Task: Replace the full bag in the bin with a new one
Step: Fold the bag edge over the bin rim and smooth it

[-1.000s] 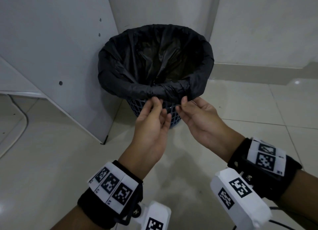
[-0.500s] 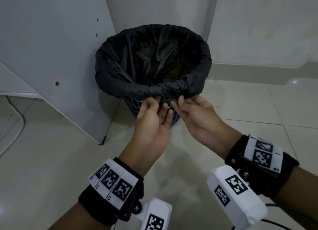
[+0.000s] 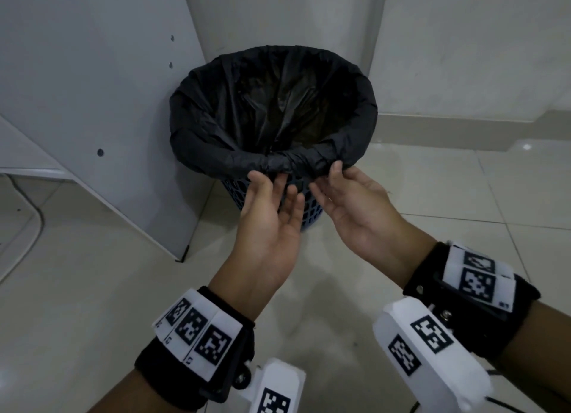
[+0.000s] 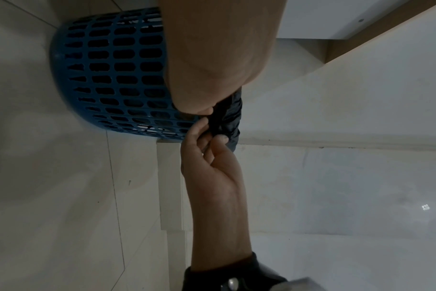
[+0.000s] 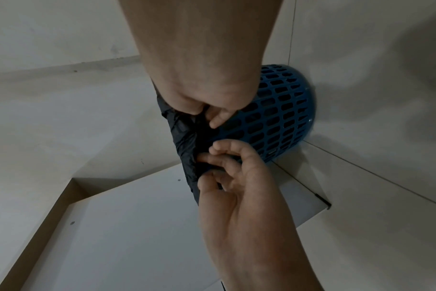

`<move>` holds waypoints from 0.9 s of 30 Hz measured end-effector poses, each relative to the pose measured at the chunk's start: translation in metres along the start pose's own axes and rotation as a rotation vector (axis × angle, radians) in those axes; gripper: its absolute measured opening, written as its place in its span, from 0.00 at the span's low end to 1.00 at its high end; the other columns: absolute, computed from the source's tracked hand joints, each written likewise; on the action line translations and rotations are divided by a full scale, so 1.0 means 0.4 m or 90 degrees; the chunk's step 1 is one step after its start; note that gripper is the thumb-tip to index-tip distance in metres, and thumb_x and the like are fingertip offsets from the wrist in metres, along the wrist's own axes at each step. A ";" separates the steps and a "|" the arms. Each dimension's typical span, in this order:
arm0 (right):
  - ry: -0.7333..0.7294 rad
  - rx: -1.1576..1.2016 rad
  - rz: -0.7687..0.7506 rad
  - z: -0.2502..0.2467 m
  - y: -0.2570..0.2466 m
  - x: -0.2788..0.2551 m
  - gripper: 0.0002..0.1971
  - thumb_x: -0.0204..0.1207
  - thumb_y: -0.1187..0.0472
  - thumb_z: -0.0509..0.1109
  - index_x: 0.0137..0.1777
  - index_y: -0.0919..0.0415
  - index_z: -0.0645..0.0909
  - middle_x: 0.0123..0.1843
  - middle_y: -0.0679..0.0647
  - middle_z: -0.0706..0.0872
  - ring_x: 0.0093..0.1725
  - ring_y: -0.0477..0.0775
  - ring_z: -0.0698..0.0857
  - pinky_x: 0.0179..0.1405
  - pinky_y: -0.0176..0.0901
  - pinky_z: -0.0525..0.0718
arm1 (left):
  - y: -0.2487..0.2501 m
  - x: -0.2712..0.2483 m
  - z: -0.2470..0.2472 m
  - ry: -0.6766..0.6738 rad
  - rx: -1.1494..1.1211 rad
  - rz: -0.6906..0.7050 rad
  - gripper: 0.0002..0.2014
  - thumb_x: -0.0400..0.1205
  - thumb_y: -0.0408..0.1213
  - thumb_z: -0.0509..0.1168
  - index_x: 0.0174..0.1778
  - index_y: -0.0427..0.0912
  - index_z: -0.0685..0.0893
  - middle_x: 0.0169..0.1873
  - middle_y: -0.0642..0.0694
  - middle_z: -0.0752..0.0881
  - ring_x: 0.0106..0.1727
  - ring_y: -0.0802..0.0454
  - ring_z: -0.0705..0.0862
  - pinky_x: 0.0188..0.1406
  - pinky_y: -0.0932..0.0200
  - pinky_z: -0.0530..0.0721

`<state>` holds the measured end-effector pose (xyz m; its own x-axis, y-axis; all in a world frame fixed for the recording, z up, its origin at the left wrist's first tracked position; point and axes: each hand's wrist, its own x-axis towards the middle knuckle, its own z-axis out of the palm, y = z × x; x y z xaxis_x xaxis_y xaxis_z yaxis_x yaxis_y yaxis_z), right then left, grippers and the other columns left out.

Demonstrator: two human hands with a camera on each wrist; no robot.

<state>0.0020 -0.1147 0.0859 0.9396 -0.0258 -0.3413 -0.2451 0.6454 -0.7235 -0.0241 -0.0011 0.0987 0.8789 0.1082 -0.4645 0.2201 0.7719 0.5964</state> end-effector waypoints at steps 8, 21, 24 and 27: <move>-0.033 0.008 -0.009 0.010 0.004 0.018 0.08 0.85 0.71 0.64 0.61 0.69 0.80 0.52 0.62 0.83 0.59 0.55 0.84 0.60 0.42 0.88 | 0.013 -0.013 -0.006 -0.010 0.010 0.029 0.22 0.86 0.56 0.62 0.70 0.46 0.81 0.59 0.50 0.88 0.57 0.54 0.89 0.58 0.58 0.88; -0.031 -0.017 0.135 -0.044 0.035 -0.009 0.36 0.69 0.54 0.82 0.76 0.62 0.76 0.69 0.56 0.86 0.65 0.54 0.88 0.64 0.49 0.87 | 0.113 0.057 -0.038 0.000 0.045 0.158 0.17 0.90 0.36 0.60 0.75 0.39 0.75 0.67 0.37 0.85 0.62 0.39 0.88 0.58 0.39 0.89; -0.016 -0.014 0.131 -0.060 0.034 0.001 0.52 0.66 0.49 0.85 0.85 0.63 0.60 0.73 0.60 0.82 0.66 0.57 0.87 0.61 0.50 0.88 | 0.134 0.071 -0.040 0.000 0.039 0.159 0.18 0.90 0.38 0.59 0.76 0.37 0.75 0.65 0.38 0.86 0.62 0.40 0.88 0.58 0.36 0.88; 0.015 -0.031 0.123 -0.067 0.043 0.005 0.43 0.74 0.54 0.78 0.84 0.66 0.60 0.72 0.60 0.83 0.64 0.55 0.89 0.61 0.48 0.88 | 0.150 0.083 -0.034 -0.003 0.039 0.152 0.19 0.91 0.39 0.59 0.76 0.36 0.75 0.65 0.37 0.86 0.62 0.40 0.88 0.56 0.37 0.89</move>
<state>-0.0067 -0.1241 0.0565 0.8685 0.0766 -0.4898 -0.4319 0.6021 -0.6715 0.0125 0.0575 0.1100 0.9112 0.2800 -0.3021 0.0307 0.6853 0.7276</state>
